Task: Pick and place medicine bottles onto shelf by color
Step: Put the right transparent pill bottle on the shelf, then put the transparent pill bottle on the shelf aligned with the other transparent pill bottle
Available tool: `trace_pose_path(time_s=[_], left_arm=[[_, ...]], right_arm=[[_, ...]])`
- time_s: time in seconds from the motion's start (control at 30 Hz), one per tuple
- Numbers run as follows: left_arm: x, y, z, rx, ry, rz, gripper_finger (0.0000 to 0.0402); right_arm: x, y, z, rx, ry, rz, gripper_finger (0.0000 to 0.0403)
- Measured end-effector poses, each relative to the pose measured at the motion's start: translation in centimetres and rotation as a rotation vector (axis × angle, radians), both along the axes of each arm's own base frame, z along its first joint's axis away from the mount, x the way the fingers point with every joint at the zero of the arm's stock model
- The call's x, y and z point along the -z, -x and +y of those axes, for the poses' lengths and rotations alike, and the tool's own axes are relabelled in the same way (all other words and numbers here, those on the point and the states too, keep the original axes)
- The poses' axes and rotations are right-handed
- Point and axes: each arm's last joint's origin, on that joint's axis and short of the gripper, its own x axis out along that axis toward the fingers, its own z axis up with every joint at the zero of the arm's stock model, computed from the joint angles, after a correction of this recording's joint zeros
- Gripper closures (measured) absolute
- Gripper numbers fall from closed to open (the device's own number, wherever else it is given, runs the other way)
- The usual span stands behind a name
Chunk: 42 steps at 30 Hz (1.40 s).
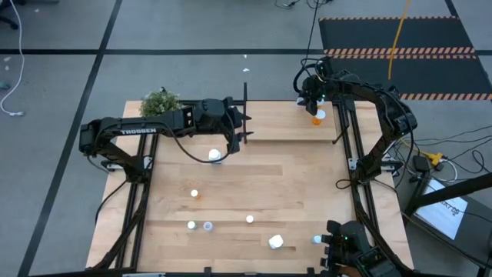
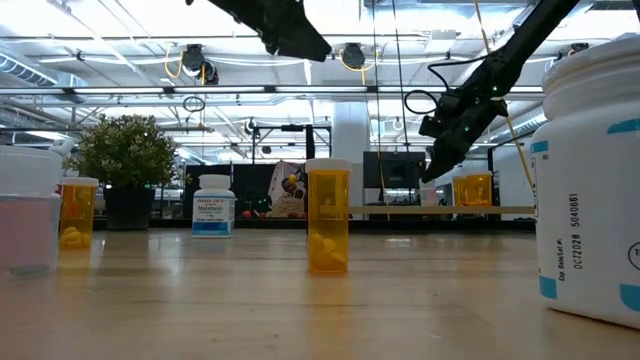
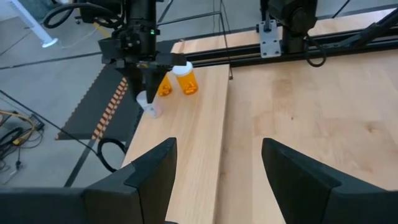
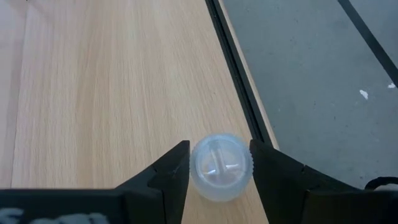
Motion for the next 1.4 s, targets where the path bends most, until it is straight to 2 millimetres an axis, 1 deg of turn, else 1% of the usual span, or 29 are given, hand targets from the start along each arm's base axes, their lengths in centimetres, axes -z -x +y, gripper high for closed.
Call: trace_pose_path(time_s=[0.57, 0.83, 1.13, 1.27, 1.4], left_arm=[[0.0, 0.0, 0.0, 0.002, 0.0, 0.0, 0.0165], [0.0, 0.0, 0.0, 0.002, -0.001, 0.0, 0.0165], [0.0, 0.0, 0.0, 0.002, -0.002, 0.001, 0.0165], [0.0, 0.0, 0.0, 0.001, 0.001, 0.0, 0.0165], [0.0, 0.0, 0.0, 0.0, 0.004, -0.001, 0.0165]], right_arm=[[0.0, 0.0, 0.1, -0.006, -0.001, 0.003, 0.024], [0.0, 0.0, 0.1, -0.007, -0.001, 0.002, 0.0212], [0.0, -0.1, 0.1, -0.01, 0.0, 0.0, 0.0209], [-0.5, -0.2, 0.3, -0.014, 0.011, -0.007, 0.0208], [-1.6, -0.5, 1.0, -0.009, 0.021, -0.022, 0.0208]])
